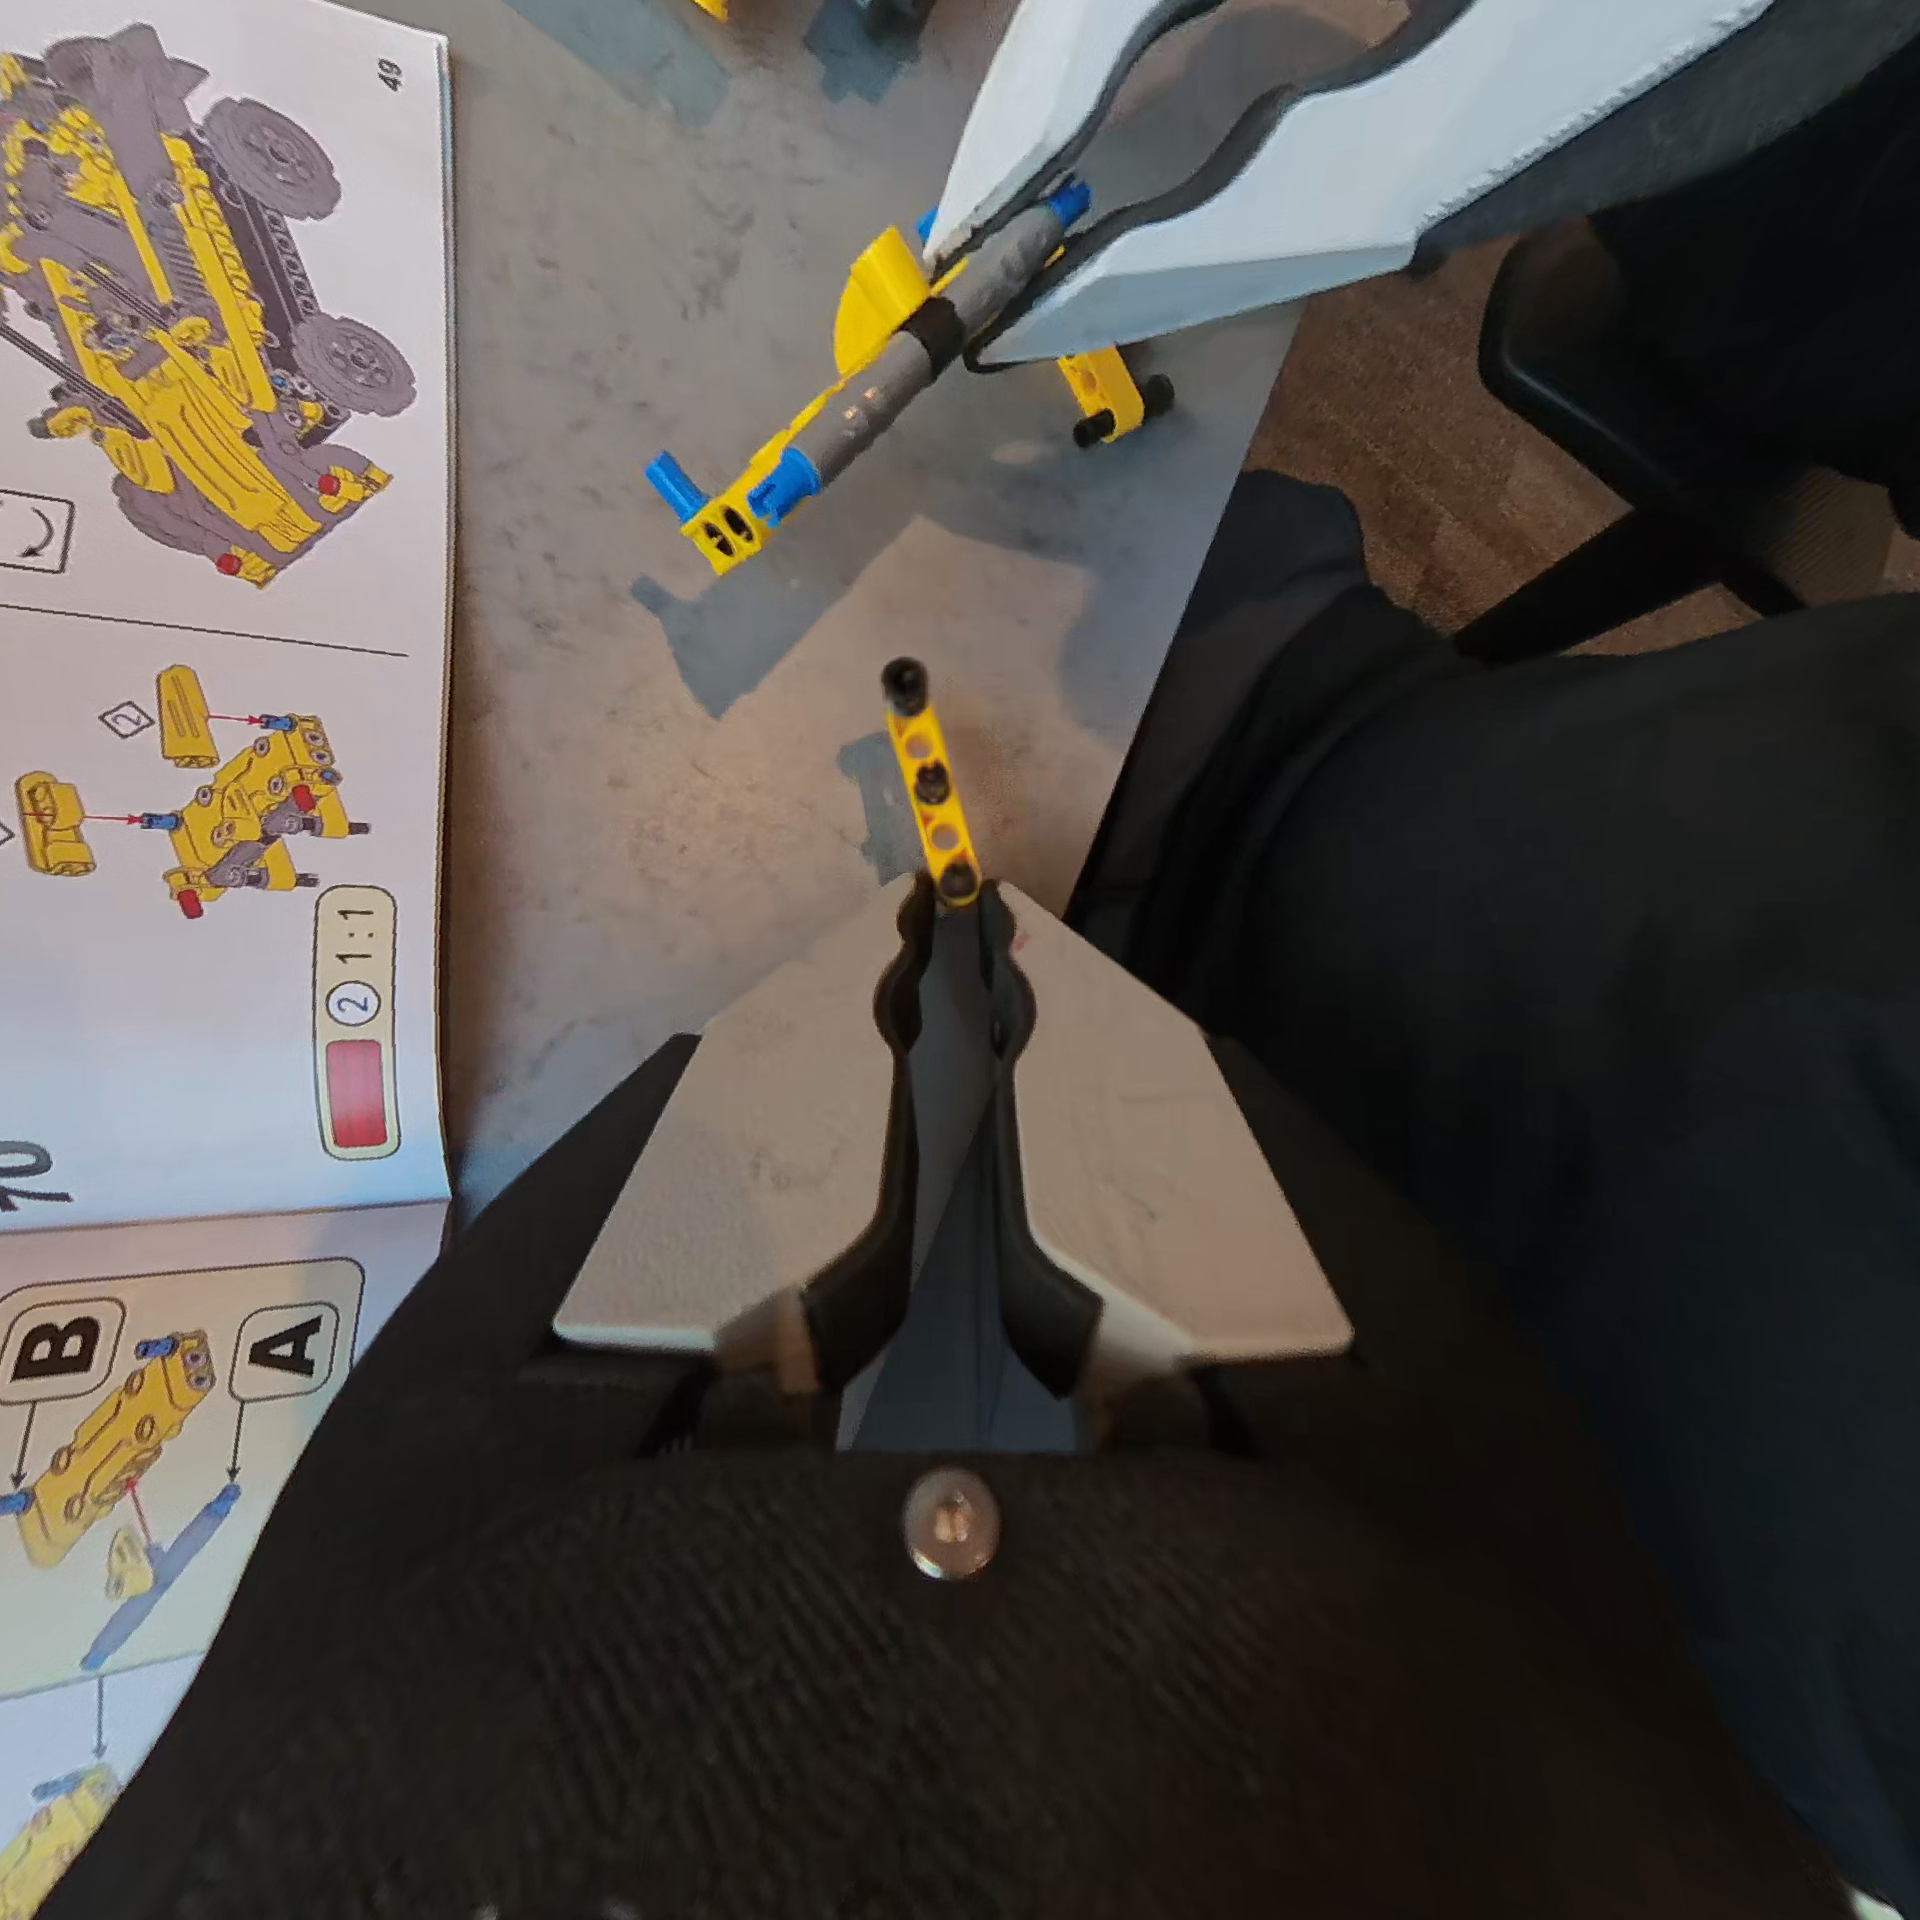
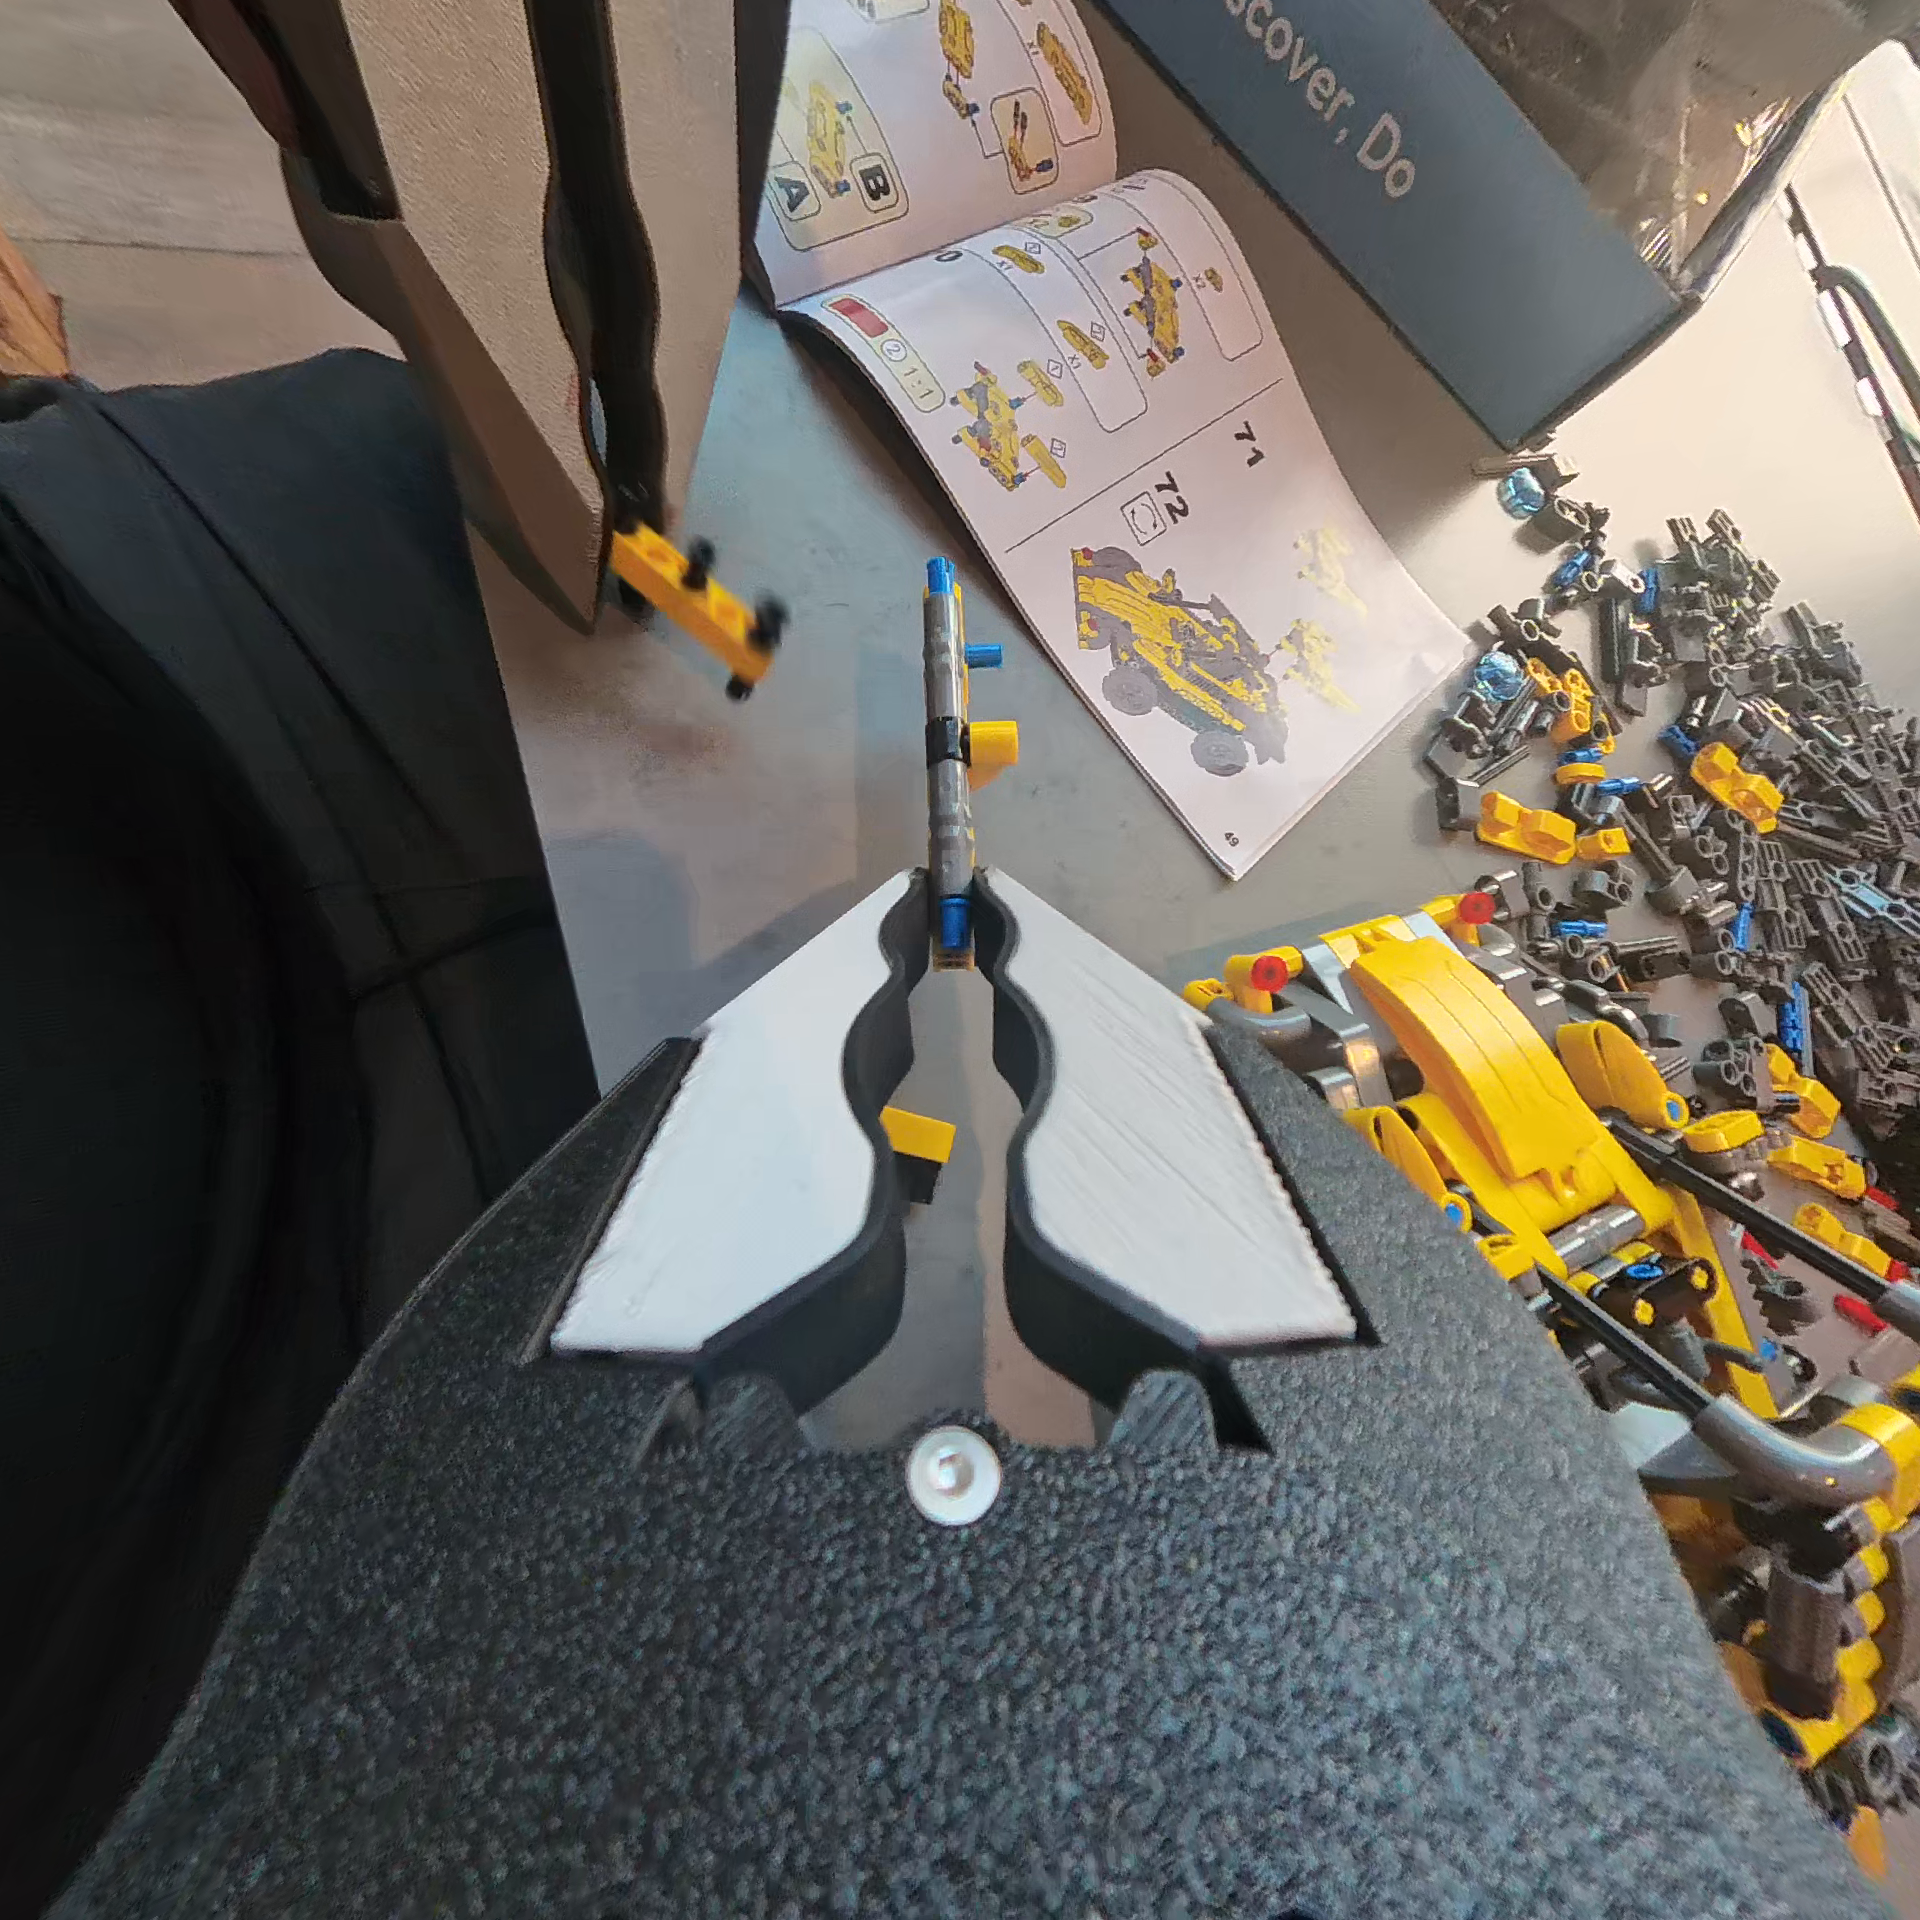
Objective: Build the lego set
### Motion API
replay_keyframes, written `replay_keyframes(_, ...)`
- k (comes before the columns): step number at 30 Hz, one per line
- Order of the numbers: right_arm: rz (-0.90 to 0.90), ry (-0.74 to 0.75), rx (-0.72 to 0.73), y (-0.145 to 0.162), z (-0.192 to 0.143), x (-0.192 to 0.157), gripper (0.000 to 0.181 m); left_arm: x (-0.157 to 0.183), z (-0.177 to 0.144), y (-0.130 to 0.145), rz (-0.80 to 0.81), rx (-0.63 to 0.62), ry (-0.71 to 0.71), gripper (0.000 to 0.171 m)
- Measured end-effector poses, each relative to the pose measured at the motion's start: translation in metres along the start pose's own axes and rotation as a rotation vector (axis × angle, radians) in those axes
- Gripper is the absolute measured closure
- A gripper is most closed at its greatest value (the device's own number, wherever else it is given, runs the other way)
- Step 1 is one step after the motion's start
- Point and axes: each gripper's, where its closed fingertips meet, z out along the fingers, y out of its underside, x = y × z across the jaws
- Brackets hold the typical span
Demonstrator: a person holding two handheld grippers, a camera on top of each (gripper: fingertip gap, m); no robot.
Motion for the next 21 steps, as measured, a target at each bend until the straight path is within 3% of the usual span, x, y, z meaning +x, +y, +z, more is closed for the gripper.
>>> replay_keyframes(6, -0.05, 0.032, 0.03, -0.005, -0.006, 0.004, 0.174, 0.002, 0.001, -0.004, -0.005, 0.017, -0.011, 0.153)
replay_keyframes(10, -0.052, -0.011, 0.111, -0.013, -0.013, 0.0, 0.174, -0.012, -0.013, -0.004, 0.08, 0.005, -0.153, 0.148)
replay_keyframes(14, 0.006, -0.162, 0.239, -0.025, -0.021, -0.015, 0.174, -0.015, -0.026, -0.039, 0.228, 0.195, -0.278, 0.125)
replay_keyframes(17, 0.046, -0.271, 0.294, -0.03, -0.027, -0.026, 0.174, 0.002, -0.029, -0.06, 0.382, 0.301, -0.278, 0.134)
replay_keyframes(19, 0.065, -0.283, 0.321, -0.033, -0.029, -0.026, 0.174, 0.013, -0.026, -0.061, 0.474, 0.307, -0.267, 0.161)
replay_keyframes(21, 0.09, -0.297, 0.316, -0.031, -0.03, -0.024, 0.173, 0.016, -0.021, -0.059, 0.532, 0.291, -0.287, 0.166)
